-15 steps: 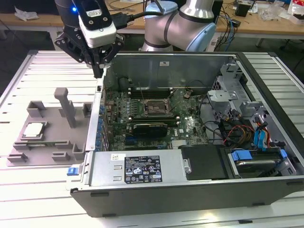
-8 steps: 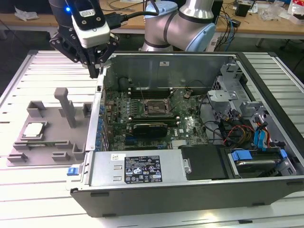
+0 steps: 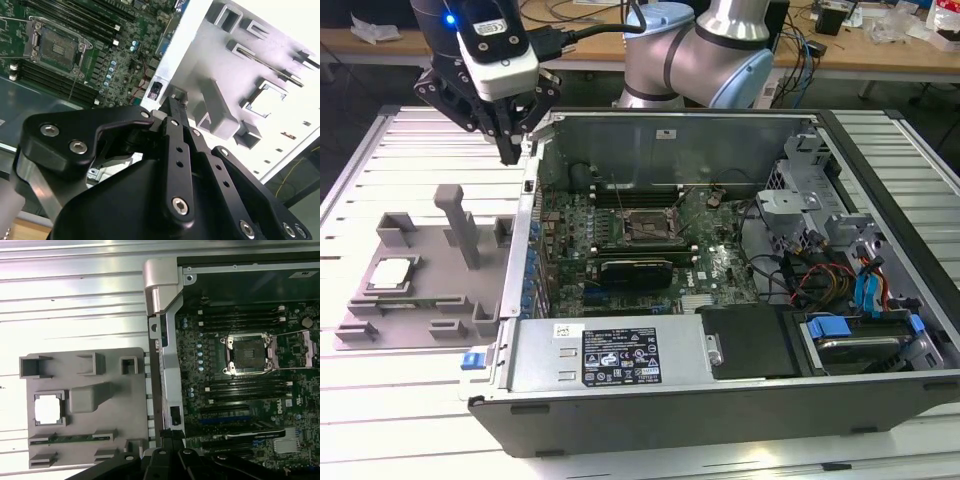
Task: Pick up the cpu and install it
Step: 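Reach for the cpu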
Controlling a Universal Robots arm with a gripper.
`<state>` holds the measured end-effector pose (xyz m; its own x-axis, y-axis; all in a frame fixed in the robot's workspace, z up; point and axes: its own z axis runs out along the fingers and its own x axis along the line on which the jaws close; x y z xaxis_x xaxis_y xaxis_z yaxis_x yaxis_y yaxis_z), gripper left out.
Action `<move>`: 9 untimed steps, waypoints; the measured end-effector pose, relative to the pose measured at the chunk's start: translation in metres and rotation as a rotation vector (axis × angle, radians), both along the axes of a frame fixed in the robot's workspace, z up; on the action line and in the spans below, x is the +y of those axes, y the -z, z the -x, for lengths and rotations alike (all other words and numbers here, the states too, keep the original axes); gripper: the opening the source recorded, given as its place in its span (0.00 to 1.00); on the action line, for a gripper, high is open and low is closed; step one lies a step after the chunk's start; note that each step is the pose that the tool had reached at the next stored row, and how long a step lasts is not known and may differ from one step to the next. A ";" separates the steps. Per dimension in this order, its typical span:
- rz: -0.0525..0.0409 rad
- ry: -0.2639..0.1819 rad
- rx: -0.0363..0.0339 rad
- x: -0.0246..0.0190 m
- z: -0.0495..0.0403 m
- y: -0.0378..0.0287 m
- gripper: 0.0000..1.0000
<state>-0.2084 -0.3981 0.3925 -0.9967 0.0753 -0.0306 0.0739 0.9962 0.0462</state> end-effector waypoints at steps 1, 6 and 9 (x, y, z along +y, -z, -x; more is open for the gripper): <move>0.0000 0.000 0.0000 0.0001 0.0017 0.0000 0.11; 0.0001 0.000 0.0000 0.0002 0.0048 0.0000 0.11; 0.0000 0.000 0.0000 0.0004 0.0060 0.0000 0.11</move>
